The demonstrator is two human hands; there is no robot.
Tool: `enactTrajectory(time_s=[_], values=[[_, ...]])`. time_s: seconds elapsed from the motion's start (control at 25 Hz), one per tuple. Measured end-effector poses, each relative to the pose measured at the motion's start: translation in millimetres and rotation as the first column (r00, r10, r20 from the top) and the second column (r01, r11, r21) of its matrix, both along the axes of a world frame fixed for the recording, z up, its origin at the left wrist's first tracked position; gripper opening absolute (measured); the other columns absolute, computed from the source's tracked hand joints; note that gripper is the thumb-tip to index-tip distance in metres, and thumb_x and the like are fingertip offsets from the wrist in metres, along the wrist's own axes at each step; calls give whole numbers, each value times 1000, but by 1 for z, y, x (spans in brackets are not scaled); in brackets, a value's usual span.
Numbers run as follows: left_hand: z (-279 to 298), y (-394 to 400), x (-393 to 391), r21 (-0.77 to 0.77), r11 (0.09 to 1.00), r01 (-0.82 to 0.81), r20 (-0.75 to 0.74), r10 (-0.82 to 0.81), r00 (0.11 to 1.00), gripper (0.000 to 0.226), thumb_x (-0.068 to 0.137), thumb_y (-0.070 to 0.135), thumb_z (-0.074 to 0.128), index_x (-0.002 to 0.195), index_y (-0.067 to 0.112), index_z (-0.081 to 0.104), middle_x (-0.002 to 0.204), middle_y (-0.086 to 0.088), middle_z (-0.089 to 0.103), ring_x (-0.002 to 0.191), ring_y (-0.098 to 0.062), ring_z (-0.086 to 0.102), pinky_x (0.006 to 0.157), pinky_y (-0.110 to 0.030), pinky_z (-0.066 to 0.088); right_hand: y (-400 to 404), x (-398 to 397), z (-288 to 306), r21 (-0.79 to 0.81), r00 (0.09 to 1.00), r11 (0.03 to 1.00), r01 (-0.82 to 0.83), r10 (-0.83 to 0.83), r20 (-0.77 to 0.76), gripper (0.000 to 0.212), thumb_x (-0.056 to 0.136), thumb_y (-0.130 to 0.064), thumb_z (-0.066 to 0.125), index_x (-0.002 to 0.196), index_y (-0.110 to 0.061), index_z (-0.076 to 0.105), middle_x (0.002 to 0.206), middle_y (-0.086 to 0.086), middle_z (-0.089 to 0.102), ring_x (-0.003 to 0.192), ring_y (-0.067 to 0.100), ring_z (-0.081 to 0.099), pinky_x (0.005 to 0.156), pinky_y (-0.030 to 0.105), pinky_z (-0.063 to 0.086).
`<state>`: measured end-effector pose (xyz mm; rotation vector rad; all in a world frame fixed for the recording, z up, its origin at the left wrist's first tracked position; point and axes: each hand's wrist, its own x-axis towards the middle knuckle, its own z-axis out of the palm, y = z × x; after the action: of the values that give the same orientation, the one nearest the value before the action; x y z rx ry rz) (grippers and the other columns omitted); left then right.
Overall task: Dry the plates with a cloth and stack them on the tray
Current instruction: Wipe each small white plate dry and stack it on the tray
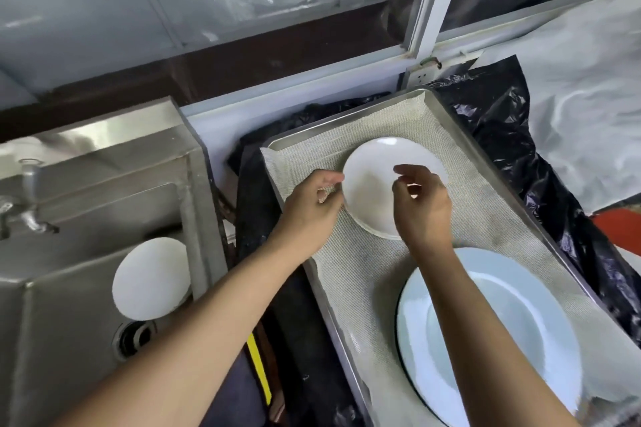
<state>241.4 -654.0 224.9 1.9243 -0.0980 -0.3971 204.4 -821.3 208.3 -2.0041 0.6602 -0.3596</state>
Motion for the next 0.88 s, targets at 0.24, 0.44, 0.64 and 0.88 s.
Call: enactTrajectory(time_s=[0.24,0.44,0.64,0.88], values=[[24,69,-39,-27,992,-125,63,126,990,27,96,4,57,109,26,67,120,9,69,119,-11,62,104,-22,46,77,-15,29,7,986,988,-154,154,60,25,98,-11,56,115,-17,73,108,7,71,91,19,66,91,36,50],[33,147,-74,-11,972,-235,15,235,972,30,99,11,53,110,35,67,117,19,68,111,5,61,90,-7,45,155,-30,36,78,959,957,-280,276,58,24,96,-10,57,113,-15,73,107,4,73,96,20,66,91,36,51],[32,228,-100,-28,949,-315,28,315,949,30,99,8,55,105,34,68,112,18,70,109,2,63,94,-15,48,241,-48,33,106,928,923,-371,371,15,25,95,-12,56,112,-20,72,106,-1,72,95,5,65,86,14,47],[18,337,-129,-70,930,-362,-30,360,932,27,99,5,52,107,23,71,109,24,69,107,12,61,95,-19,47,347,-76,18,159,929,924,-347,362,-77,24,96,-16,55,110,-25,73,101,-5,73,83,13,65,77,28,48]])
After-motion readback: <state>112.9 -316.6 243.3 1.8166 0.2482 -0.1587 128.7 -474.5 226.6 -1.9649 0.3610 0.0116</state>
